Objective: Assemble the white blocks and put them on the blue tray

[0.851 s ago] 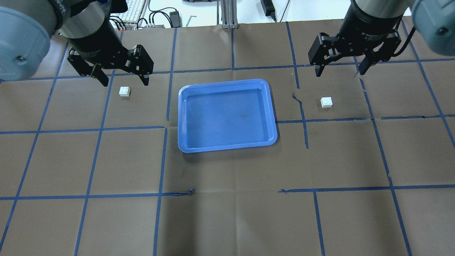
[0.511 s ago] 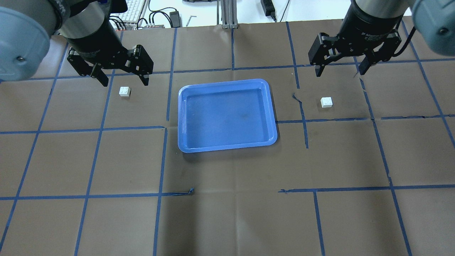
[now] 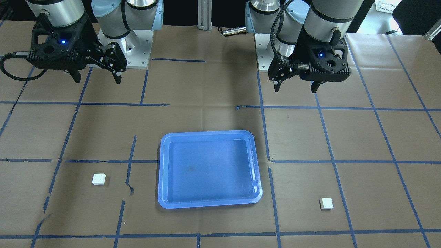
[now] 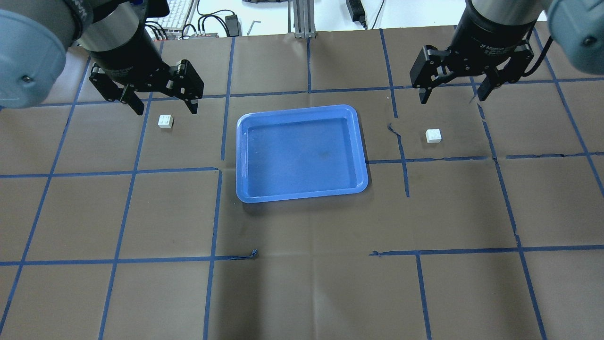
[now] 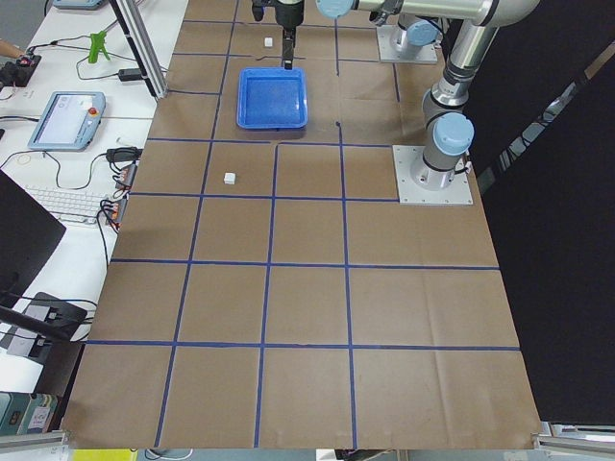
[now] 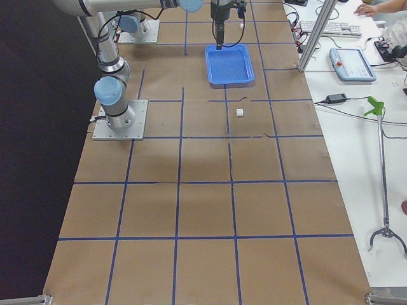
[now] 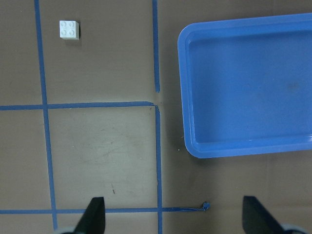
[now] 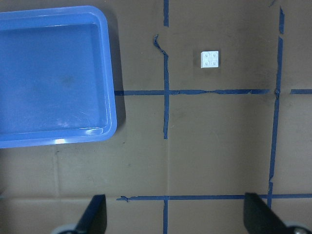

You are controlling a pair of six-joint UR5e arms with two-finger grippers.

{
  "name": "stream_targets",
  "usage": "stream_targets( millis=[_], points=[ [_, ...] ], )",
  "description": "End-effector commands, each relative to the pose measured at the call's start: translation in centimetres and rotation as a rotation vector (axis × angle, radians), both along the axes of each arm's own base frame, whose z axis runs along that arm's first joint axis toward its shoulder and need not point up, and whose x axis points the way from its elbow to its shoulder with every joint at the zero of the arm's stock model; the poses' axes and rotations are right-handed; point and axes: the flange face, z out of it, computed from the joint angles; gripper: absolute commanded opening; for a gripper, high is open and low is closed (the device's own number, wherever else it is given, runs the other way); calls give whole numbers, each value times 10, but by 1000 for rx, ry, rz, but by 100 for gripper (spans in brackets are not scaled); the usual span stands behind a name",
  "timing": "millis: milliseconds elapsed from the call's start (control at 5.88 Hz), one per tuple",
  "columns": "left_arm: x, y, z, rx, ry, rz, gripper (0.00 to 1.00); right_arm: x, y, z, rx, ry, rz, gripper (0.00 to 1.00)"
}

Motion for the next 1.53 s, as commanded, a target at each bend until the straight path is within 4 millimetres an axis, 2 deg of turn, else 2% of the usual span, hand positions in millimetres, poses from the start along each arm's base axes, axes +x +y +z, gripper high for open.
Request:
stream_targets(
  millis=[0,170,340,511,681,851,1021,1191,1362],
  points=[
    [4,1,4,-7,-2,5,99,1,1,1,2,-10,70,100],
    [20,-5,7,-20,1,29,99,-1,0,0,0,-6,197,100],
    [54,-12,3,-13,5,81,99,-1,-6,-5,3,-7,344,100],
    [97,-25,-3,-4,3,77,99,-2,-9,-8,1,2,518,100],
    [144,-32,-10,11,3,73,99,-15,-21,-19,20,-7,684,100],
    [185,-49,-27,32,9,85,99,-39,-34,-27,32,-16,851,100],
    [194,-66,-49,53,15,70,99,-60,-50,-39,40,-35,1042,100],
    [200,-85,-80,36,15,66,99,-78,-72,-51,-5,-28,1266,100],
    [207,-116,-128,51,26,56,99,-109,-95,-61,-21,-26,1388,100]
  ],
)
